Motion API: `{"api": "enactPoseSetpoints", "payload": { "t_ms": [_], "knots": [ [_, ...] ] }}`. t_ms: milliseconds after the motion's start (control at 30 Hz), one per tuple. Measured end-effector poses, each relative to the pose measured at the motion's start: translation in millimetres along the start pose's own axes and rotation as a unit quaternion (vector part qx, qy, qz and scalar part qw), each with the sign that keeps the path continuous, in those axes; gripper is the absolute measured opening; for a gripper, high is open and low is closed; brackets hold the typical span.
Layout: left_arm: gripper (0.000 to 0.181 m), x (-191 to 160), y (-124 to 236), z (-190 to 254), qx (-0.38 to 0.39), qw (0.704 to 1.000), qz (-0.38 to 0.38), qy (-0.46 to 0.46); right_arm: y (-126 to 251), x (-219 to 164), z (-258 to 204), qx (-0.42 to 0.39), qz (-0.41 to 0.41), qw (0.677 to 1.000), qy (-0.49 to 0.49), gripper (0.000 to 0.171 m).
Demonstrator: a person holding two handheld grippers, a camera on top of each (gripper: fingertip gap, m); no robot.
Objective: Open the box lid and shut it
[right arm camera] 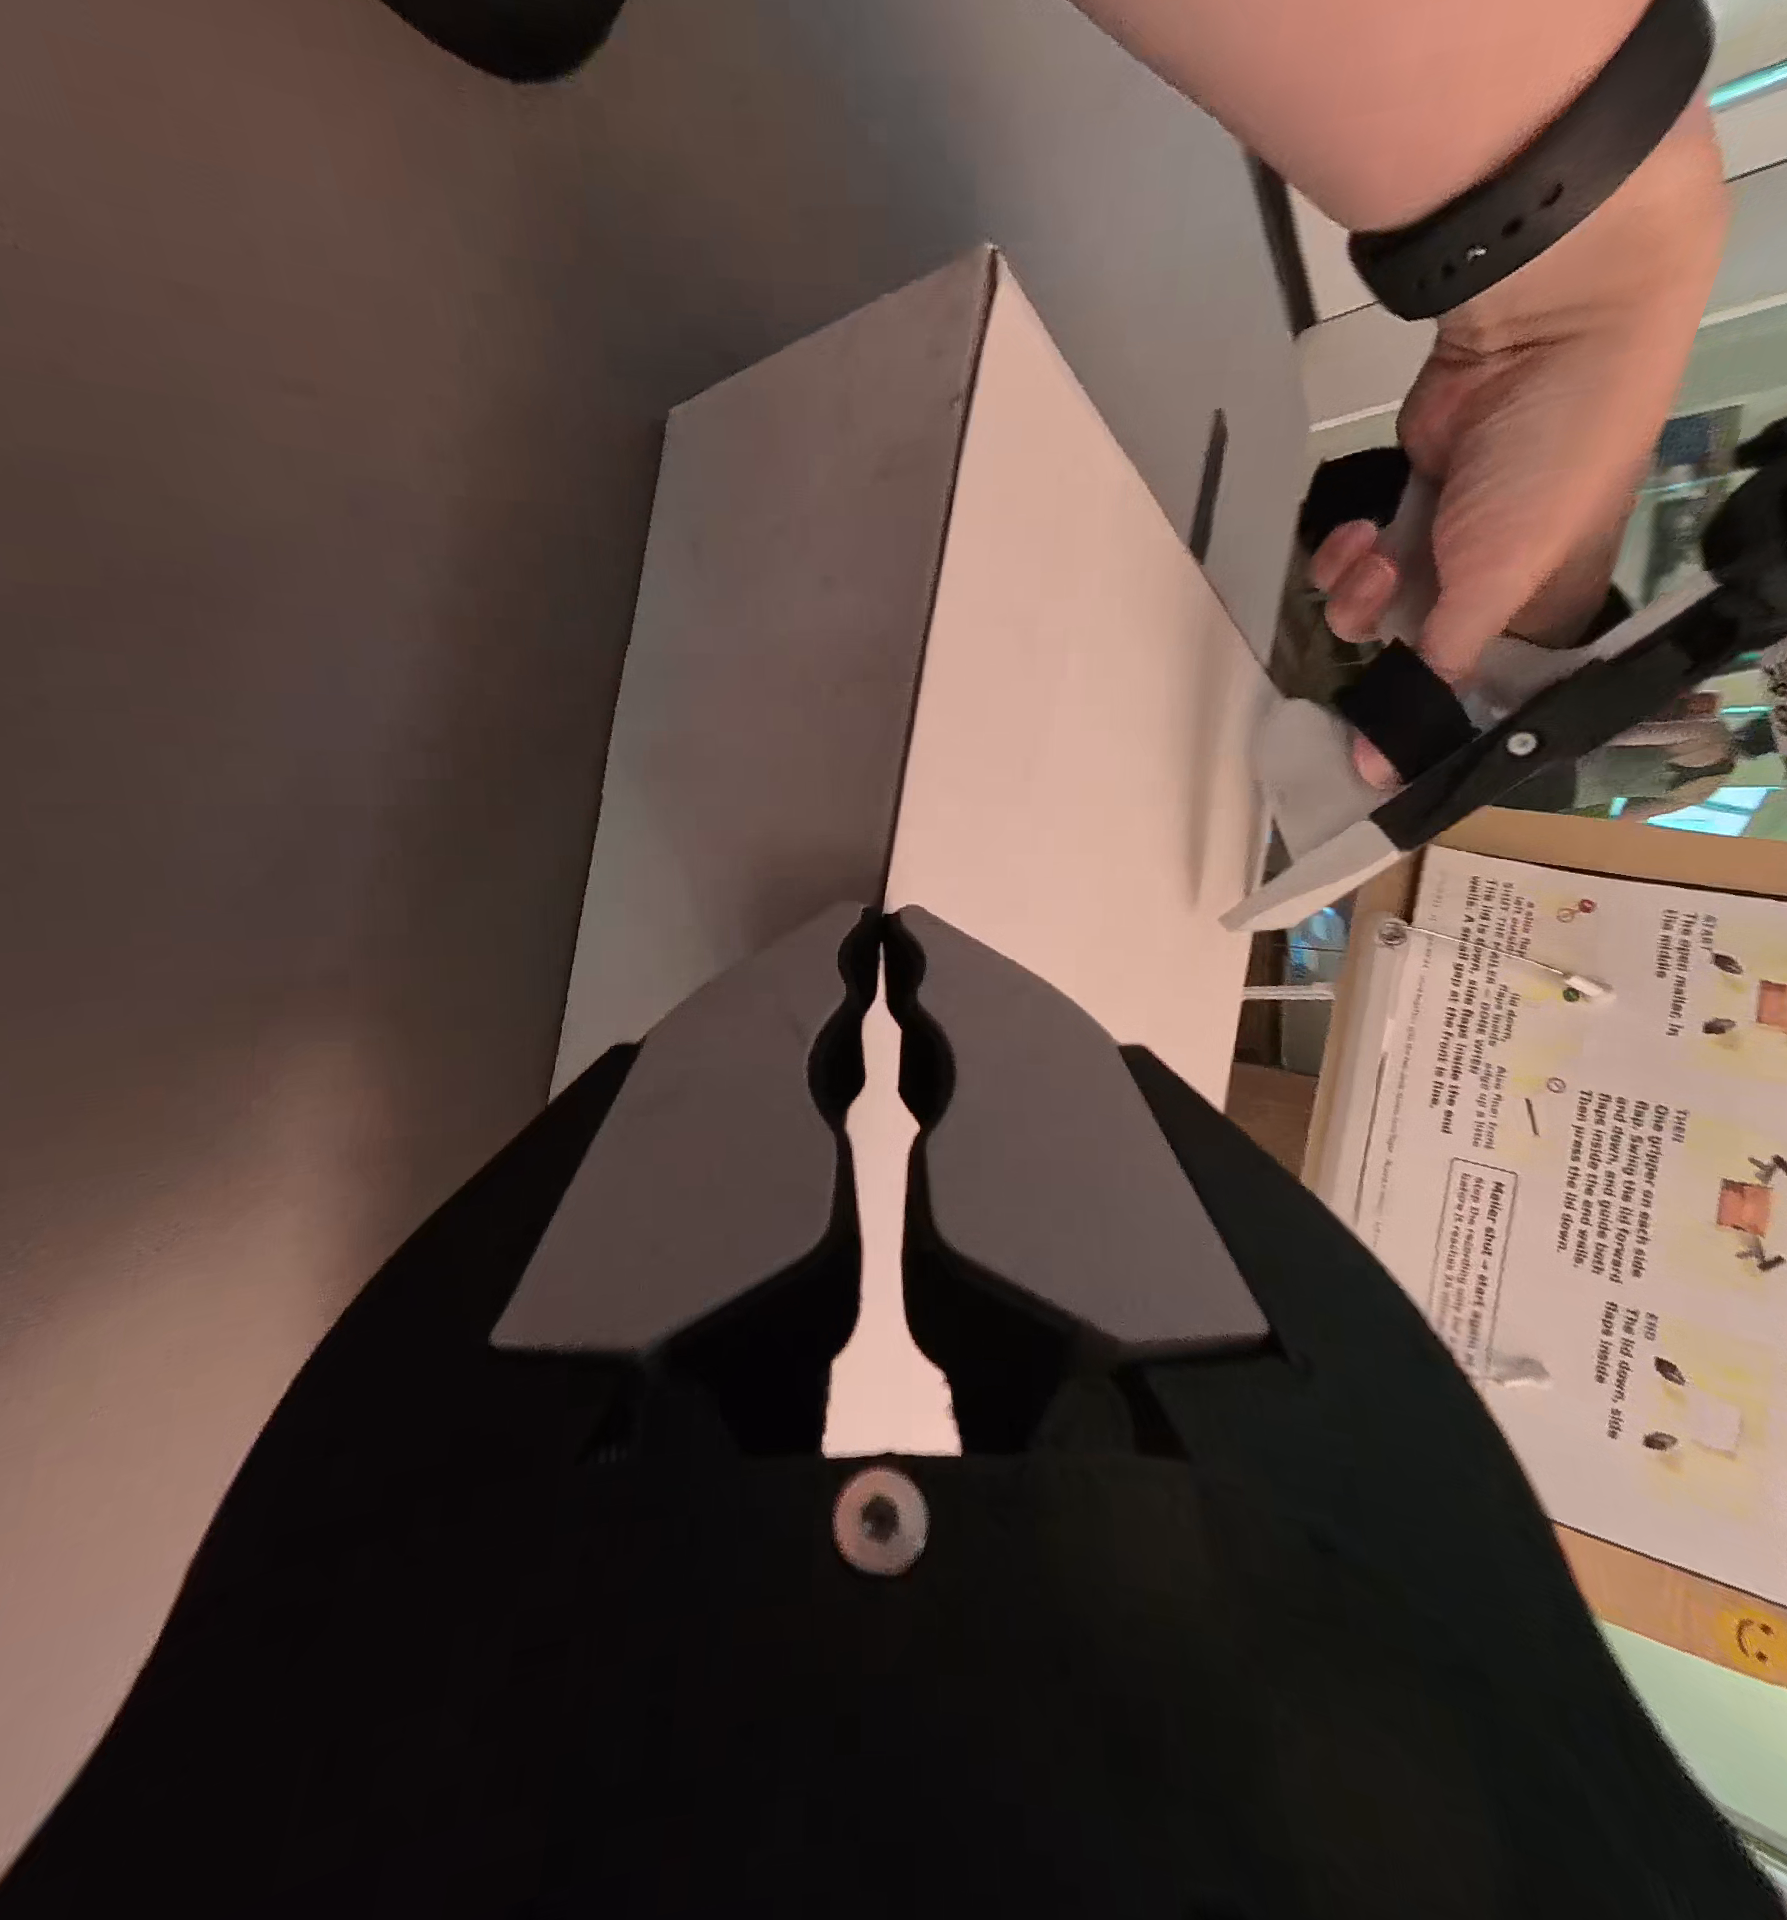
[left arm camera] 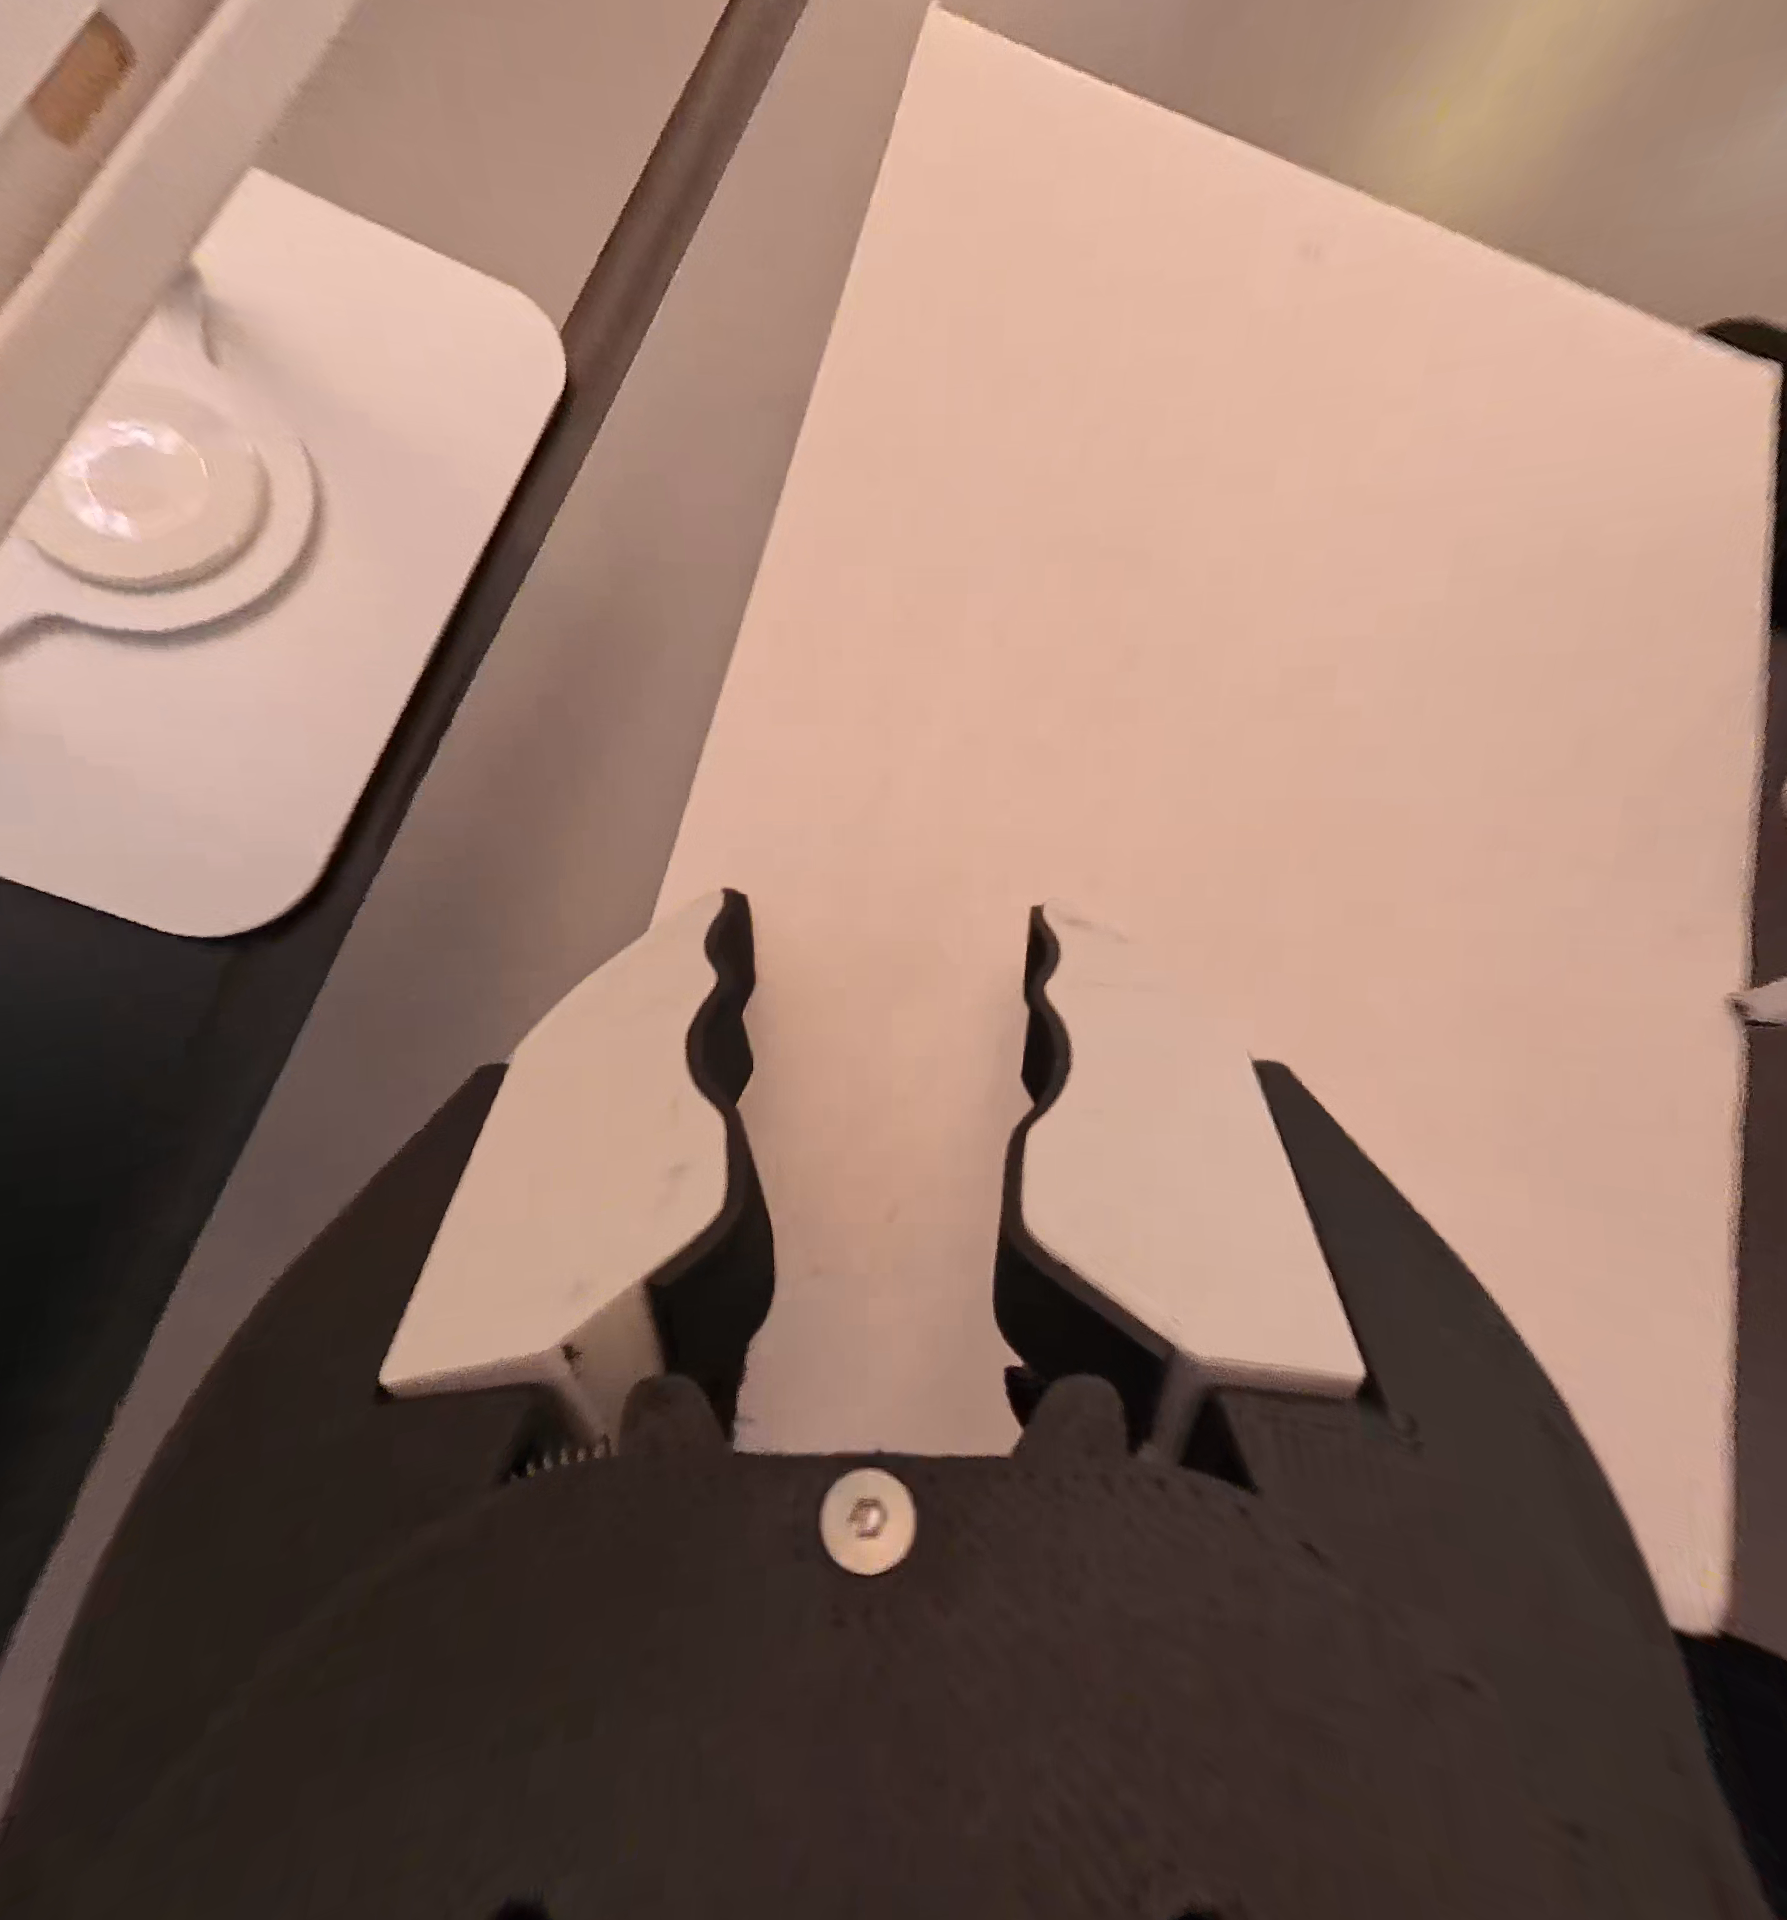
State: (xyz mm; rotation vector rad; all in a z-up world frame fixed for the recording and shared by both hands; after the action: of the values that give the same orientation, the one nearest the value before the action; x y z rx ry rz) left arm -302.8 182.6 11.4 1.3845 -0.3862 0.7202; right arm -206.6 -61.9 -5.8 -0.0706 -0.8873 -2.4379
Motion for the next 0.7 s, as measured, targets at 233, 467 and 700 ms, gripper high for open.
{"api": "enactPoseSetpoints", "payload": {
  "t_ms": [233,467,700],
  "knots": [
    [0.060,-12.1,27.9,10.0,0.138,0.987,0.079,-0.031,6.9,4.2,-2.3,0.029,-0.017,0.999,0.005,0.001],
    [0.060,-55.2,60.3,-27.4,-0.050,0.941,0.284,0.177,5.6,6.1,-3.3,0.022,-0.016,1.000,0.009,0.001],
    [0.055,-74.1,33.6,-40.4,-0.084,0.933,0.304,0.175,2.4,6.4,-4.2,0.001,-0.002,1.000,0.011,0.001]
  ]
}}
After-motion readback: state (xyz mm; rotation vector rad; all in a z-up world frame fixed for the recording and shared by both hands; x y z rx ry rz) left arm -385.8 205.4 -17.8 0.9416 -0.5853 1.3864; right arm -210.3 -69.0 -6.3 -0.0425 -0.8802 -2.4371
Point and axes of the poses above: each gripper's, where its closed fingertips meet, y back along the fingers, x out of its top, z = x × y across the jaws, the point moved 8 cm from there along y, back along the fingers, and after that the axes turned 2 degrees about y, right-handed, at the moved point
